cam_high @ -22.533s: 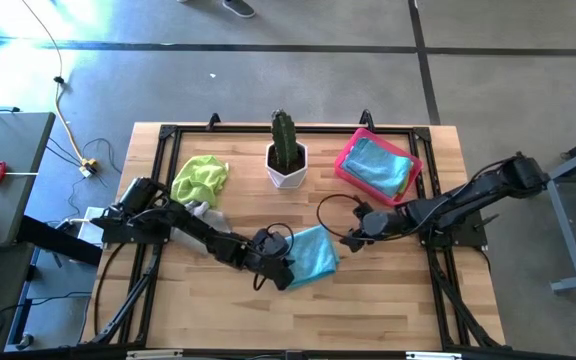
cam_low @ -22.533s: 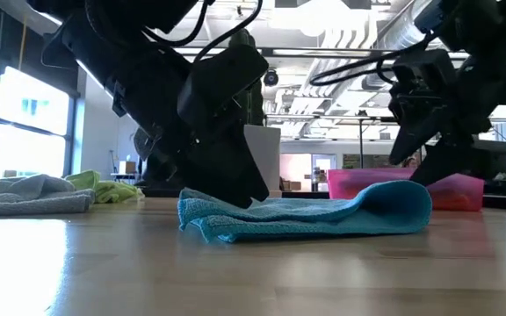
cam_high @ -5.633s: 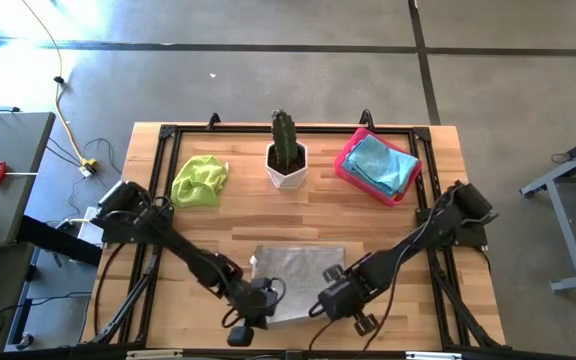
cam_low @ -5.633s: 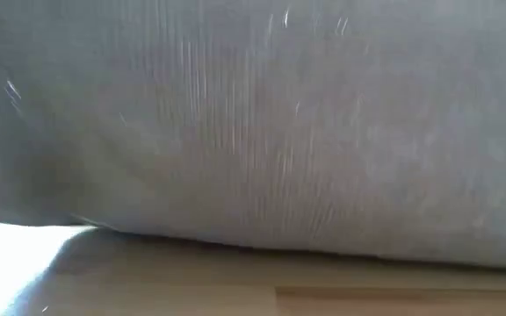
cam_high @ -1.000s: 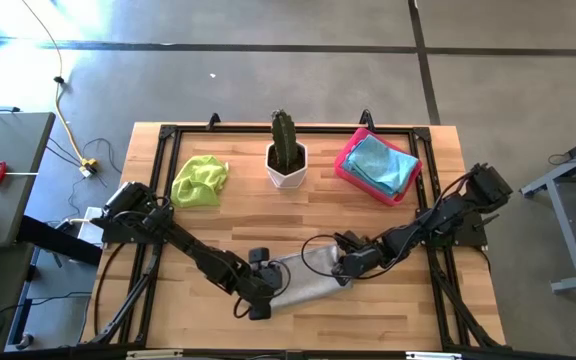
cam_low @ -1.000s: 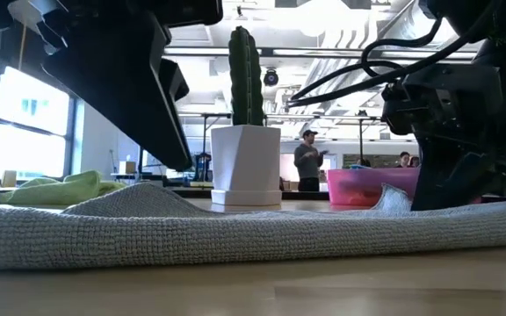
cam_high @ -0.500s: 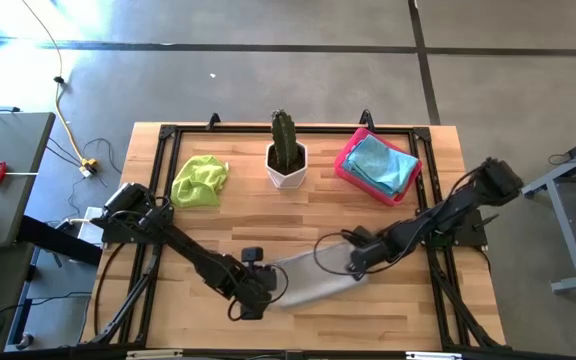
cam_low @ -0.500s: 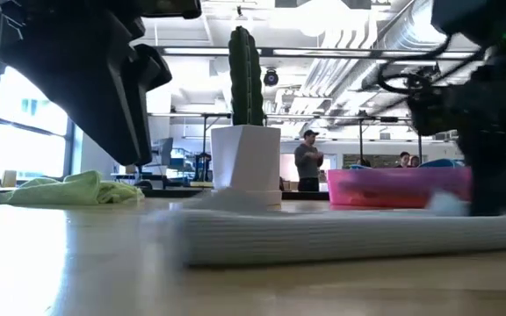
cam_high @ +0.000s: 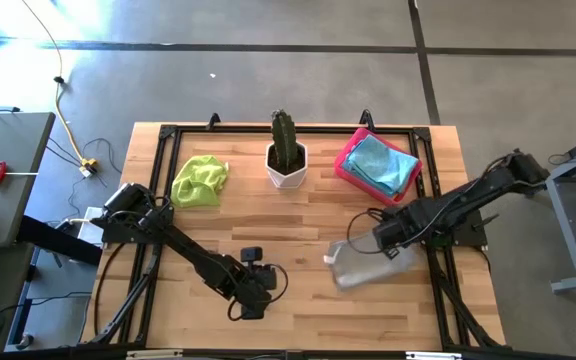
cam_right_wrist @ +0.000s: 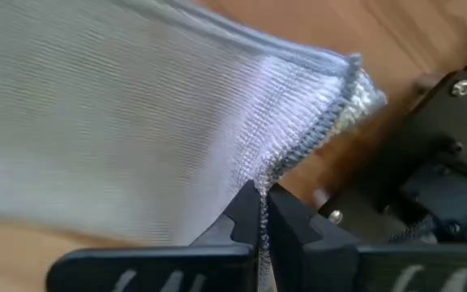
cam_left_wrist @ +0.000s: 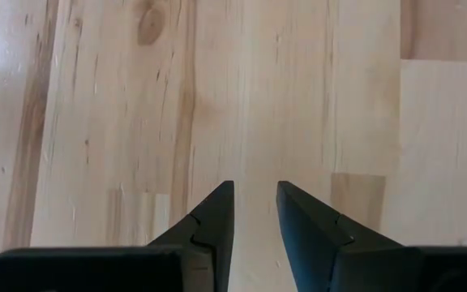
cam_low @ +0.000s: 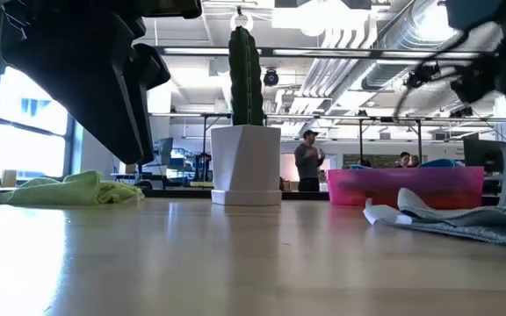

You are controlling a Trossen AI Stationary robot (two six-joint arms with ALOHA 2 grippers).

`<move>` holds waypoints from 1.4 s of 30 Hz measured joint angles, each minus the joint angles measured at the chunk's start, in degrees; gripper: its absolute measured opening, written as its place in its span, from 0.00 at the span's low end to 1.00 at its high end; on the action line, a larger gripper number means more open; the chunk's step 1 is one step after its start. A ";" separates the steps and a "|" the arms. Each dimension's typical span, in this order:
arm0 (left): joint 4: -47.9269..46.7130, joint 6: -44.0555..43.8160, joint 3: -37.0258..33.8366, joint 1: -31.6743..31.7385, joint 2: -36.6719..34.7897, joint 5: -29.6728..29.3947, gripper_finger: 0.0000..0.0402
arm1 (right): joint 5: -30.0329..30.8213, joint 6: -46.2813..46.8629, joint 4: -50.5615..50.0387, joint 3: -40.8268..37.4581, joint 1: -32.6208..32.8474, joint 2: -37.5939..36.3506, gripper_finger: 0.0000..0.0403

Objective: Fold microfiber towels
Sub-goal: Fold the gray microfiber towel

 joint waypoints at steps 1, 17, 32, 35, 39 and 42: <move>-0.02 0.00 0.00 0.10 0.00 -0.27 0.21 | -0.04 0.10 -1.99 1.72 -0.27 0.09 0.00; -0.01 0.48 0.00 0.10 -0.02 -2.06 0.21 | 2.02 -2.55 -3.93 28.78 0.00 20.41 0.00; 0.03 0.92 0.00 -1.64 -0.02 -8.08 0.21 | 0.59 -1.41 -1.68 39.36 0.03 39.01 0.00; 0.04 1.07 0.00 -2.08 -0.02 -8.10 0.21 | 0.51 0.30 0.82 39.45 0.03 39.40 0.00; 0.04 1.20 0.00 -2.38 -0.02 -9.22 0.21 | 1.20 2.52 4.36 39.47 0.50 39.39 0.00; 0.02 1.51 0.00 -2.62 -0.02 -10.34 0.21 | 1.53 1.95 6.84 39.47 1.11 39.39 0.01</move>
